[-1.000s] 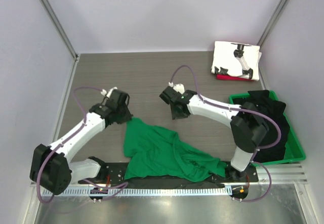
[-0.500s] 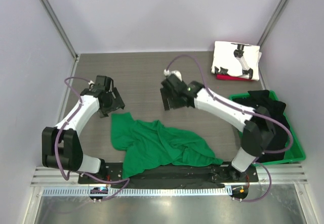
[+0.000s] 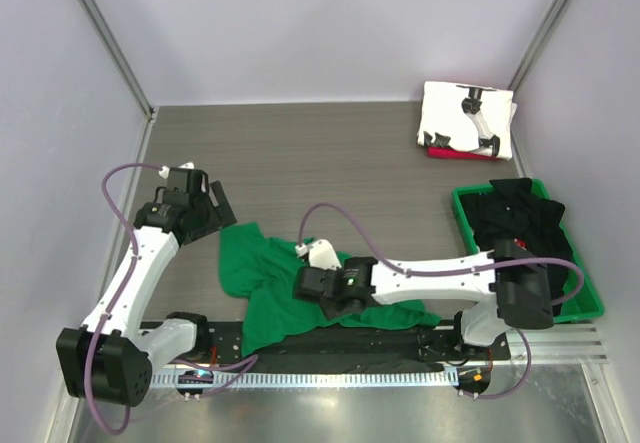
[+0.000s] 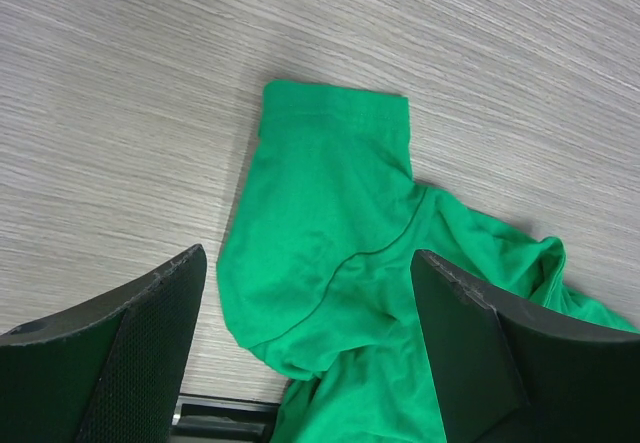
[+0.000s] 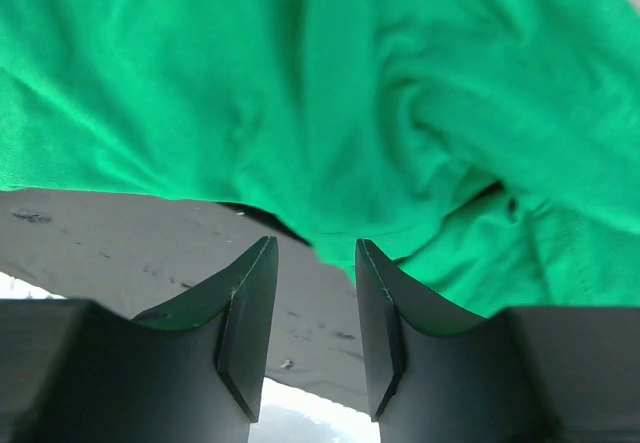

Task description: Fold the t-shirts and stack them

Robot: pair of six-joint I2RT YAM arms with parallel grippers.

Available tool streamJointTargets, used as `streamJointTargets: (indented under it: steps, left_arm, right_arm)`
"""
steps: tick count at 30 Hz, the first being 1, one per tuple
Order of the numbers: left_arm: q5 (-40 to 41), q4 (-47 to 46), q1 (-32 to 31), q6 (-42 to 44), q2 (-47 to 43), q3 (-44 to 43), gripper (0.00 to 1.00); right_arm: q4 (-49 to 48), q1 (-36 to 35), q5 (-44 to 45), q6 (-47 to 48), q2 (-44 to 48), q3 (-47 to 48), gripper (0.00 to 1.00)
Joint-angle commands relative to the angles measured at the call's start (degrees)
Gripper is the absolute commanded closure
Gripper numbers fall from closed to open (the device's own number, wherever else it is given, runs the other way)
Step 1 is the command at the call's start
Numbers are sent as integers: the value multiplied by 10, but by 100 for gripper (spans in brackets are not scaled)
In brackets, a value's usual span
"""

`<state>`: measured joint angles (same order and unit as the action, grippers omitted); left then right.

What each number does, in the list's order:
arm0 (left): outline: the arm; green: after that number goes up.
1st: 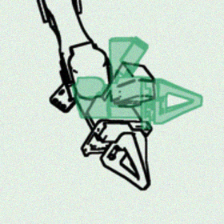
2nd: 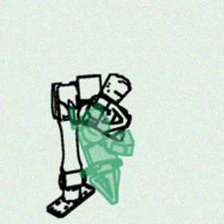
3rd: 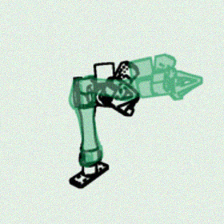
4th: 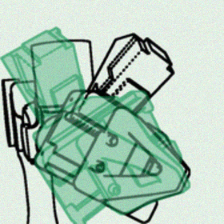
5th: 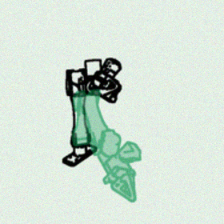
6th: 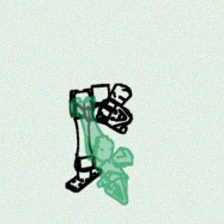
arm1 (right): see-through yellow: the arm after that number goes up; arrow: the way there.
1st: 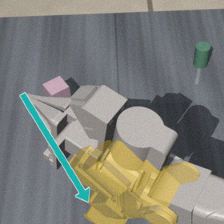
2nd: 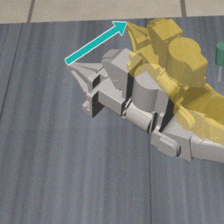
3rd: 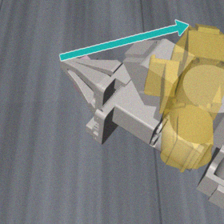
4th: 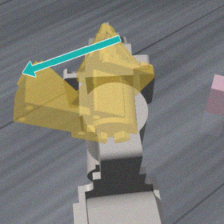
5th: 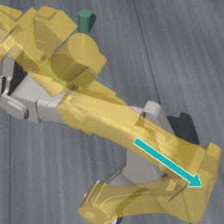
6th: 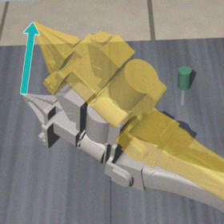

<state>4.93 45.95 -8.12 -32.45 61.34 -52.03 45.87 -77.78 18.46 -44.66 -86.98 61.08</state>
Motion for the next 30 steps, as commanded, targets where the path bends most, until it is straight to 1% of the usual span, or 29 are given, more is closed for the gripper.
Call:
streamJointTargets:
  steps: [1, 2, 4, 6, 8, 10, 15, 24, 25, 28, 29, 30]
  left_arm:
    - [2, -3, -1, 12, -2, 4, 16]
    - [1, -3, -1, 12, -1, 4, 16]
    - [1, -2, -3, 12, 3, 3, 17]
    - [4, 1, -5, 12, 0, 2, 17]
    - [8, -1, -8, 12, -6, 3, 17]
    - [10, -2, -11, 12, -10, 4, 17]
    - [7, -3, -14, 12, -10, 4, 17]
    - [7, -4, -14, 13, -11, 4, 17]
    - [6, -5, -14, 13, -12, 4, 17]
    - [6, -4, -15, 13, -10, 4, 17]
    - [6, -5, -15, 13, -10, 4, 17]
    - [6, -4, -15, 13, -10, 4, 17]
  right_arm:
    - [65, -46, 75, -58, -54, 69, 58]
    - [83, -54, 103, -68, -70, 84, 58]
    - [122, -75, 116, -74, -116, 121, 58]
    - [142, -84, 131, -84, -143, 141, 58]
    - [168, -90, 145, -100, -174, 147, 56]
    - [181, -89, 153, -105, -189, 145, 54]
    - [221, -90, 184, -112, -208, 159, 53]
    - [237, -89, 206, -111, -228, 174, 50]
    - [237, -90, 206, -111, -230, 173, 51]
    - [236, -89, 209, -111, -231, 170, 56]
    - [236, -90, 212, -111, -230, 168, 62]
    - [235, -89, 214, -111, -224, 168, 65]
